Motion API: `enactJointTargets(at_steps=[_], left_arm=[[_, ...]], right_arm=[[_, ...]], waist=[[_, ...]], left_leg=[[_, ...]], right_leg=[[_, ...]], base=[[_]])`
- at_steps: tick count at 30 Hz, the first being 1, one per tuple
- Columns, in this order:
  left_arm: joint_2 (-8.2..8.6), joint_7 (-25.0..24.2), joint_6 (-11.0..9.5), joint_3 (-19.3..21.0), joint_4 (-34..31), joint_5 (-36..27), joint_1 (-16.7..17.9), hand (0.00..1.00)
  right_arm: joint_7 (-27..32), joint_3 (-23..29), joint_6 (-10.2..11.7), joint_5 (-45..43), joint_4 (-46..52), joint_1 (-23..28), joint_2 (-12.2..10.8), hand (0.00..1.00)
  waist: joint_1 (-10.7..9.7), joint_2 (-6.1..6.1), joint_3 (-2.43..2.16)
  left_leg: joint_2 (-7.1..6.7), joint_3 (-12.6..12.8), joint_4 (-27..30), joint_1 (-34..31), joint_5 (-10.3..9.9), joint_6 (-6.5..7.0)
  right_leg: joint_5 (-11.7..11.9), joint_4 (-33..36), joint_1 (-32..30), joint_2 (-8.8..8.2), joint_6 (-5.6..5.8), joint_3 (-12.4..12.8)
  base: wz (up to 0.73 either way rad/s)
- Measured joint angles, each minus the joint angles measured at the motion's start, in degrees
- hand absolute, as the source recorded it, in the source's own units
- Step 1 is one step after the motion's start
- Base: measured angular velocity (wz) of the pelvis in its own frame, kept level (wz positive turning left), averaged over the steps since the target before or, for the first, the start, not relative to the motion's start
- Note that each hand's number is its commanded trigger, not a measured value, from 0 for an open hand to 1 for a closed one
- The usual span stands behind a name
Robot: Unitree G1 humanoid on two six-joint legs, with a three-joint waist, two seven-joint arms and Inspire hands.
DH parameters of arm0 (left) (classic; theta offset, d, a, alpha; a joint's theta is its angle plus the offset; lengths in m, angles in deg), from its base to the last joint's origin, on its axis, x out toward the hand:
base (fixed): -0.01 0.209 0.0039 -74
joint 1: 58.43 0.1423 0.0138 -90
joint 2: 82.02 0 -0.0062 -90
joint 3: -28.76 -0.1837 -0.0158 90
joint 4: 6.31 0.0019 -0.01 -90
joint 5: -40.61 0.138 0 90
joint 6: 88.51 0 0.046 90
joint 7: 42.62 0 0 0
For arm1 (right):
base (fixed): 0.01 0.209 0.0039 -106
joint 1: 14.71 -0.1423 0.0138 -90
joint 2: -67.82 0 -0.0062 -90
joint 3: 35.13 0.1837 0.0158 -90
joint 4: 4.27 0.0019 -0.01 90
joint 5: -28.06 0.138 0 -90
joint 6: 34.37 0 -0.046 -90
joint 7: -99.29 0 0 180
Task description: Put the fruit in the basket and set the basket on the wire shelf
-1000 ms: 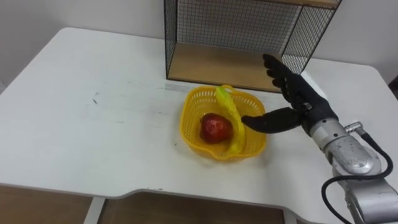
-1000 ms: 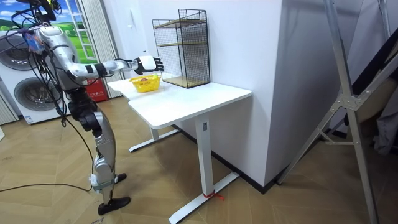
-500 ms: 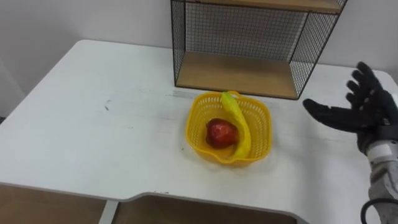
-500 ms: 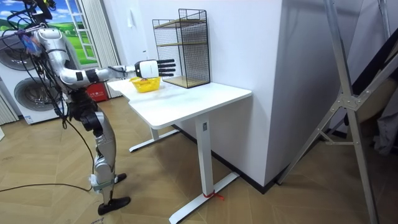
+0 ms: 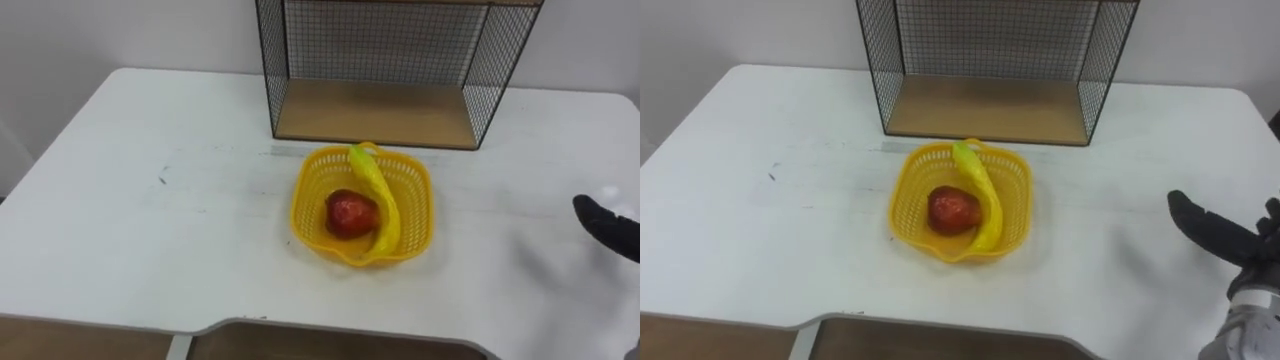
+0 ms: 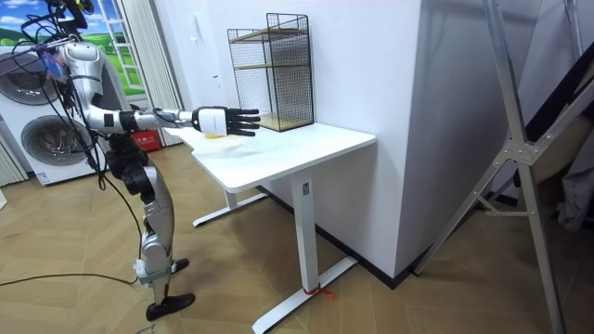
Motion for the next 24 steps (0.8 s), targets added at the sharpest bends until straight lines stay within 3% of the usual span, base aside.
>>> enactJointTargets(at_steps=[4, 9, 13, 16, 21, 24], left_arm=[[0.00, 0.96, -1.11, -0.49, -7.99, 6.32, -0.57, 0.00], [0.24, -2.69, -2.93, -4.26, -15.99, 13.75, -0.37, 0.00], [0.37, -6.72, -3.14, -9.66, -17.24, 13.80, -0.43, 0.00], [1.38, -11.43, -3.15, -13.95, -17.39, 13.78, -0.44, 0.00], [2.34, -19.78, -3.41, -20.03, -16.71, 13.68, -0.78, 0.00], [2.79, -24.02, -3.40, -24.30, -14.94, 12.90, -1.45, 0.00]], right_arm=[[-0.55, 0.00, 0.78, 0.05, 0.01, 0.55, -0.09, 0.00], [-4.11, -0.41, 2.75, -0.23, 0.41, 0.77, -2.12, 0.00], [-5.52, -2.57, 3.11, -0.23, 0.37, 0.84, -2.73, 0.00], [-7.64, -4.58, 3.14, 0.16, 0.29, 0.87, -4.84, 0.00], [-12.05, -8.92, 4.36, 0.39, 0.06, 0.77, -5.64, 0.00], [-14.64, -11.74, 4.50, 0.11, 0.05, 0.43, -5.99, 0.00]], waist=[[-0.47, 0.16, 0.13], [-1.31, 0.23, 0.27], [-1.82, 0.56, 0.38], [-2.04, 0.48, 0.60], [-2.67, -0.54, 1.28], [-3.01, -0.93, 1.36]], left_leg=[[0.02, -0.01, 0.02, 0.13, -0.01, 0.00], [0.01, 0.14, 0.09, 0.14, -0.01, 0.01], [-0.02, 0.27, 0.09, 0.22, 0.00, 0.02], [0.00, 0.28, 0.07, 0.23, 0.01, 0.02], [0.06, 1.18, -0.07, -0.04, -0.01, 0.03], [0.06, 1.36, -0.01, -0.15, -0.04, 0.08]], right_leg=[[0.01, 0.03, 0.10, 0.00, -0.01, 0.09], [0.03, 0.00, 0.26, 0.04, -0.03, 0.03], [0.03, 0.00, 0.25, 0.02, -0.04, 0.18], [0.03, -0.03, 0.26, 0.05, -0.04, 0.23], [0.03, 0.07, -0.57, 0.06, -0.03, 1.30], [0.05, 0.19, -0.83, 0.06, -0.01, 1.50]], base=[[0.00], [0.00], [0.00], [0.00], [-0.09], [-0.03]])
